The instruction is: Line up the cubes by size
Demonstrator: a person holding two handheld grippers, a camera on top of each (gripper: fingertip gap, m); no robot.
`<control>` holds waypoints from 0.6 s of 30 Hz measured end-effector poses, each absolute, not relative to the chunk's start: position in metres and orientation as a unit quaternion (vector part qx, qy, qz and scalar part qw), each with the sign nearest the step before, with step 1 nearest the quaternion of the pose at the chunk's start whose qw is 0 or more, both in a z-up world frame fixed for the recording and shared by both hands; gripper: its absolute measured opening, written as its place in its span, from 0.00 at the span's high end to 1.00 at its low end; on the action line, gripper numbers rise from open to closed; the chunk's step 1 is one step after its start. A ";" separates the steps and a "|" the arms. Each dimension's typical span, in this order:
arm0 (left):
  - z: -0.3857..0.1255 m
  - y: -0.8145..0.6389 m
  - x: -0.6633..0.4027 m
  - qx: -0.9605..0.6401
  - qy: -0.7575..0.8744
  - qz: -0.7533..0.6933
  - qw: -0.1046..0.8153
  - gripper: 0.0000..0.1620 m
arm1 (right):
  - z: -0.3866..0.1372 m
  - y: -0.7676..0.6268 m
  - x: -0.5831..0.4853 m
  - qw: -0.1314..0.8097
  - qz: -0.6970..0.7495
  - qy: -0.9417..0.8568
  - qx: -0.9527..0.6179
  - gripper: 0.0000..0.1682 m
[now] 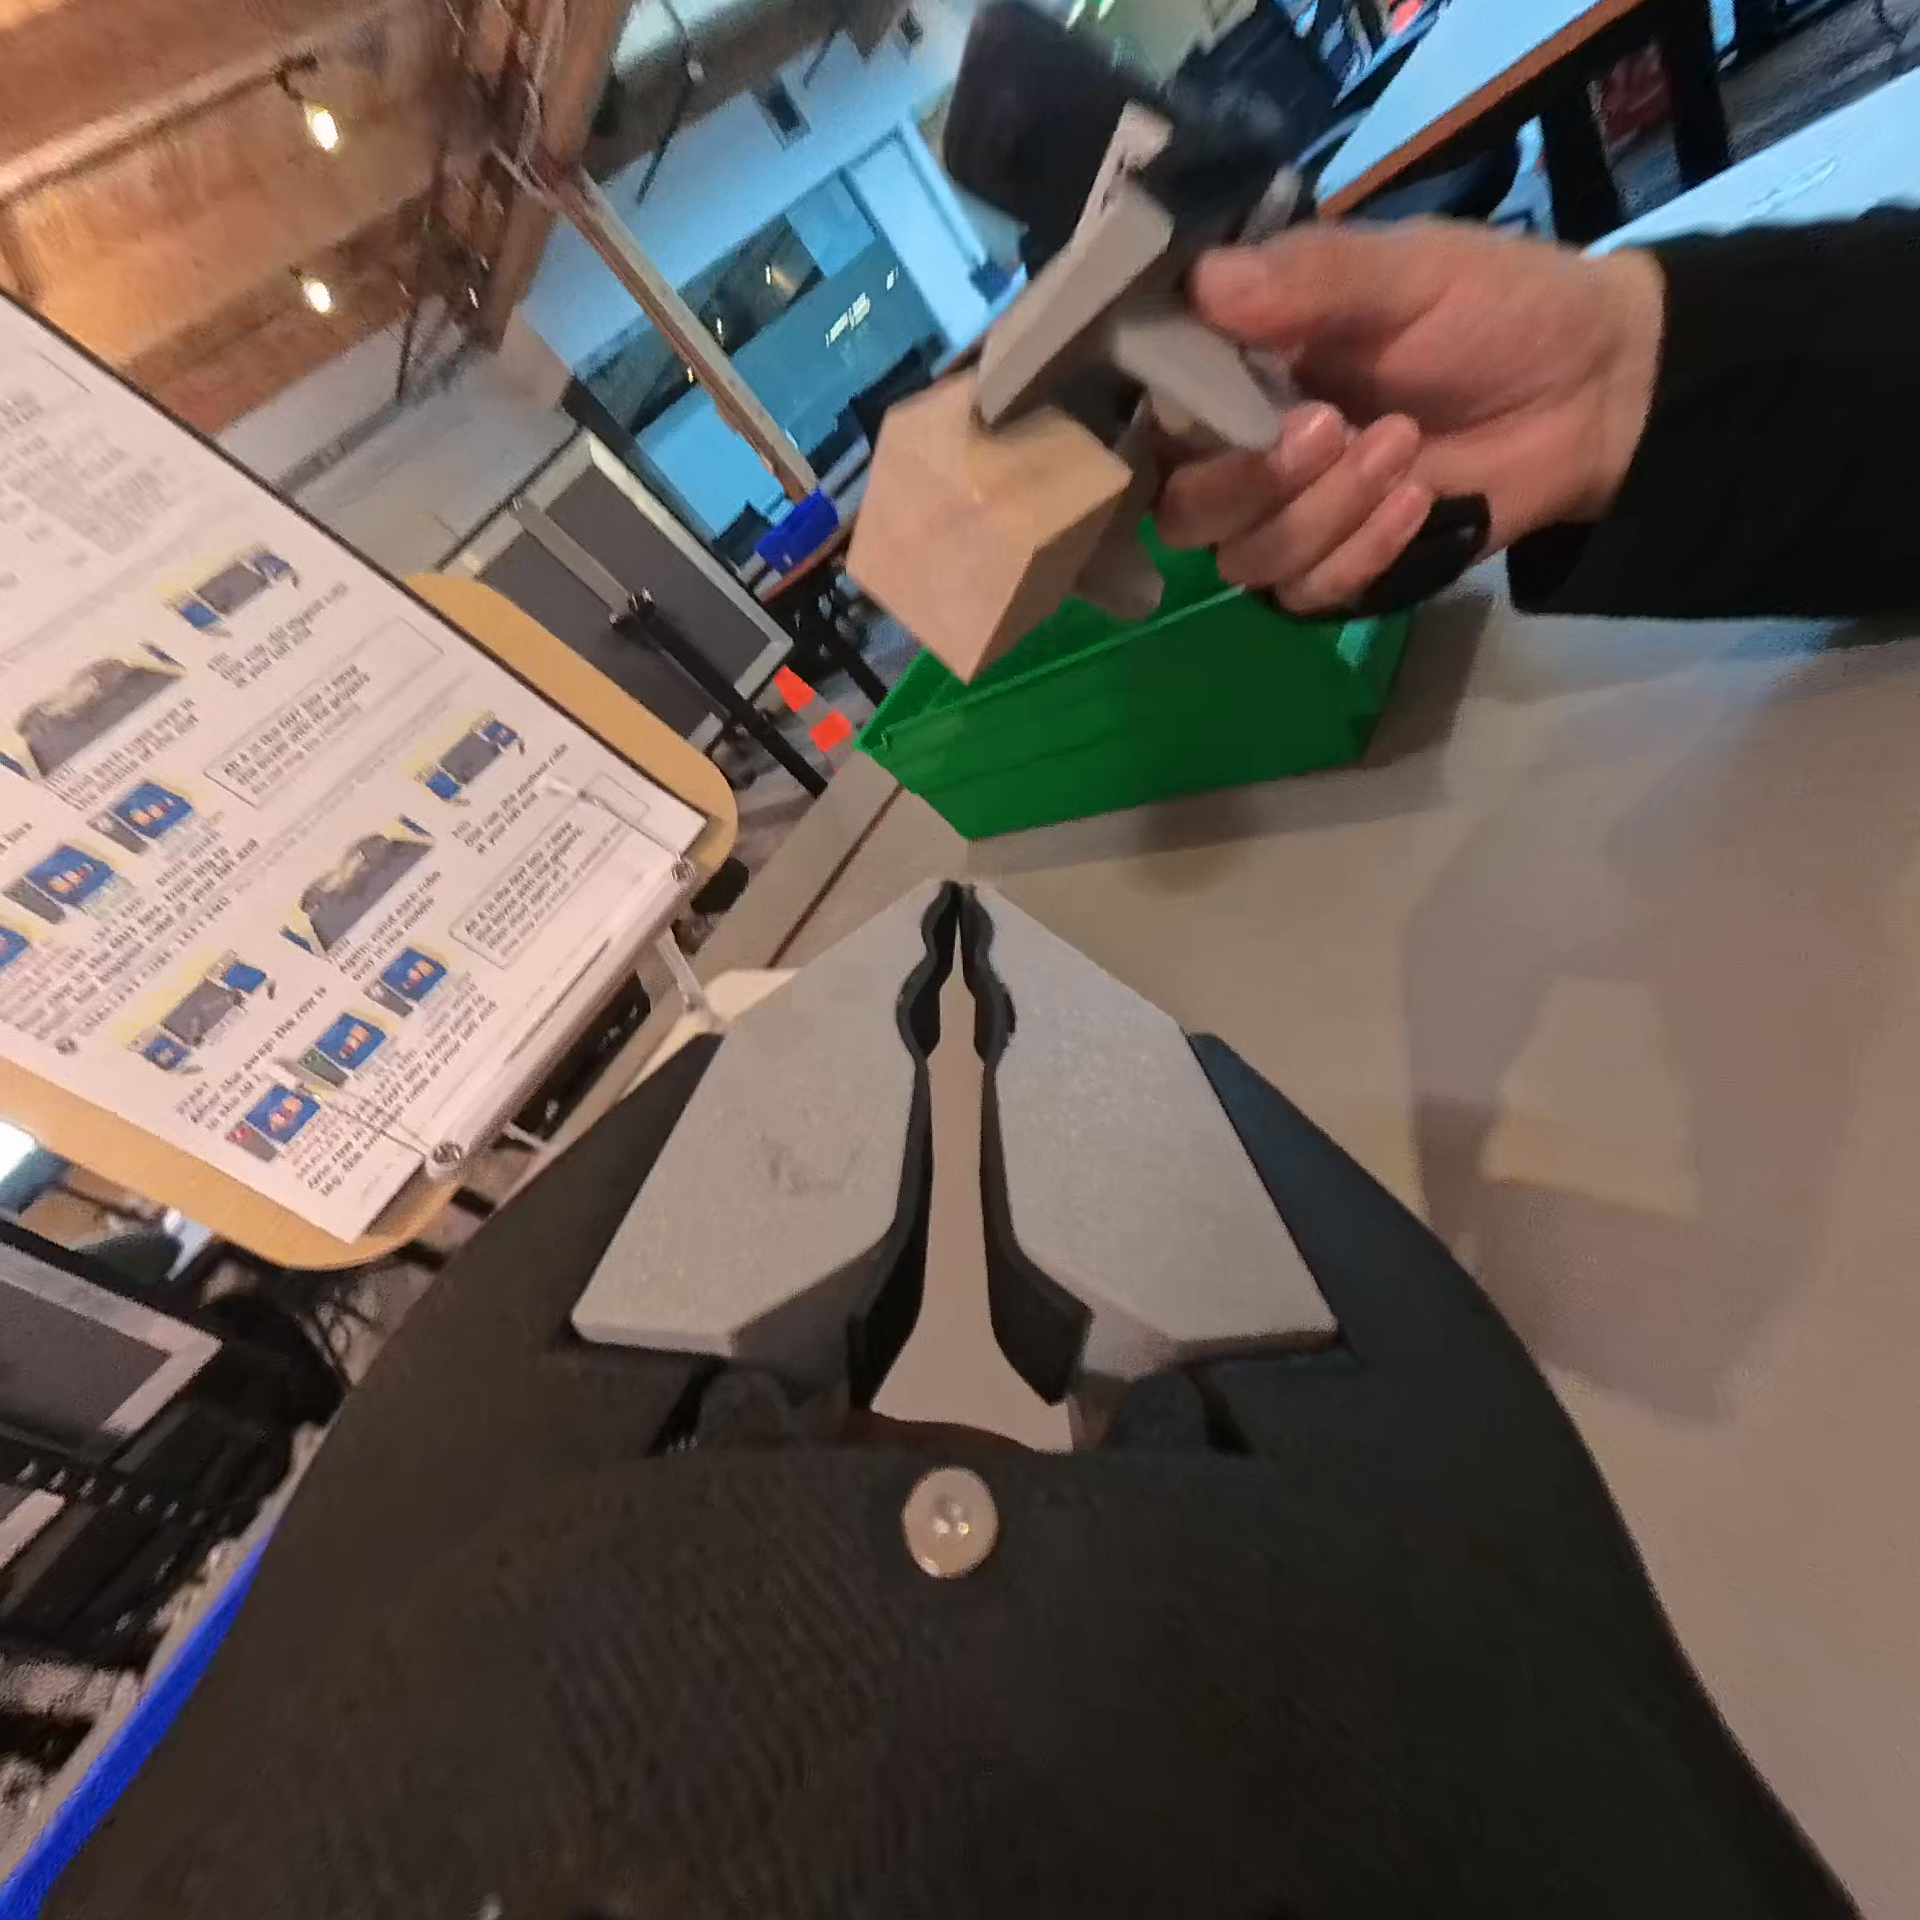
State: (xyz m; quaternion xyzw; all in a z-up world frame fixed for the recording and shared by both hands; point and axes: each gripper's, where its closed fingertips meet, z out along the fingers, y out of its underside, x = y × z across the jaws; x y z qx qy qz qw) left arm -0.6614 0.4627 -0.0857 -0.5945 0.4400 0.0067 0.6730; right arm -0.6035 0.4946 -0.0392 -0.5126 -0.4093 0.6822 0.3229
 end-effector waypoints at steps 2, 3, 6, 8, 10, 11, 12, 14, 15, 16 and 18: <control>-0.099 0.473 -0.666 -0.629 0.429 0.009 0.649 1.00 | -0.036 0.498 -0.600 0.335 0.676 -0.406 -0.516 0.75; -0.108 0.478 -0.667 -0.647 0.423 0.005 0.635 1.00 | -0.035 0.500 -0.598 0.341 0.671 -0.404 -0.519 0.75; -0.138 0.488 -0.670 -0.705 0.407 -0.023 0.580 1.00 | -0.030 0.508 -0.589 0.361 0.658 -0.399 -0.527 0.75; -0.152 0.494 -0.673 -0.730 0.394 -0.032 0.557 1.00 | -0.025 0.515 -0.579 0.385 0.640 -0.394 -0.536 0.75; -0.158 0.498 -0.675 -0.742 0.381 -0.041 0.550 1.00 | -0.022 0.527 -0.567 0.423 0.602 -0.391 -0.552 0.75; -0.158 0.498 -0.675 -0.744 0.377 -0.048 0.549 1.00 | -0.022 0.535 -0.560 0.447 0.572 -0.391 -0.565 0.75; -0.157 0.498 -0.675 -0.745 0.374 -0.054 0.550 1.00 | -0.022 0.545 -0.551 0.472 0.537 -0.390 -0.580 0.75; -0.154 0.497 -0.675 -0.743 0.369 -0.061 0.554 1.00 | -0.027 0.567 -0.533 0.515 0.460 -0.383 -0.613 0.75; -0.152 0.497 -0.676 -0.742 0.369 -0.059 0.556 1.00 | -0.030 0.579 -0.522 0.534 0.419 -0.376 -0.630 0.75; -0.151 0.496 -0.677 -0.741 0.369 -0.055 0.557 1.00 | -0.033 0.590 -0.511 0.550 0.379 -0.369 -0.647 0.75; -0.150 0.497 -0.679 -0.742 0.368 -0.049 0.559 1.00 | -0.042 0.611 -0.492 0.566 0.308 -0.355 -0.677 0.75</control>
